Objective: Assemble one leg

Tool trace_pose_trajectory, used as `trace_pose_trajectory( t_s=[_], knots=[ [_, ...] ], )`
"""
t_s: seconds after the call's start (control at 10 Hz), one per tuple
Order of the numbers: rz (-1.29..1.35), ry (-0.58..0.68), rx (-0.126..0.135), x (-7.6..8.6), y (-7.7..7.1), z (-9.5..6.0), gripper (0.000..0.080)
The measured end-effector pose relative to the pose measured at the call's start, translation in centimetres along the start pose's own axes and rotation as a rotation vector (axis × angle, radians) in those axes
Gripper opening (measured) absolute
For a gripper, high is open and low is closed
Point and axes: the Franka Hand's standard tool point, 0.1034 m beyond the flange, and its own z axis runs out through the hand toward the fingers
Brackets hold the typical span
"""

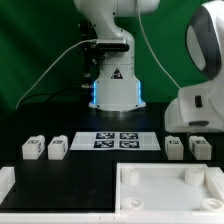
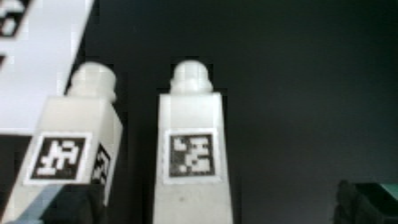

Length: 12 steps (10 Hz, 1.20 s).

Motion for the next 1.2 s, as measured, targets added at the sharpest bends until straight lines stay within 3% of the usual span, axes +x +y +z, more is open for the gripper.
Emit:
trace_pose_trajectory(
  t_s=[0.3, 0.8, 1.2],
  knots=[
    [-0.001, 0.001, -0.003, -0.1, -0.1, 0.5, 0.0649],
    [-0.002, 0.009, -0.002, 0.5, 0.0, 4.3, 0.0649],
    [-0.007, 0.007, -0.01, 0.5, -0.4, 4.6, 0.0649]
  ],
)
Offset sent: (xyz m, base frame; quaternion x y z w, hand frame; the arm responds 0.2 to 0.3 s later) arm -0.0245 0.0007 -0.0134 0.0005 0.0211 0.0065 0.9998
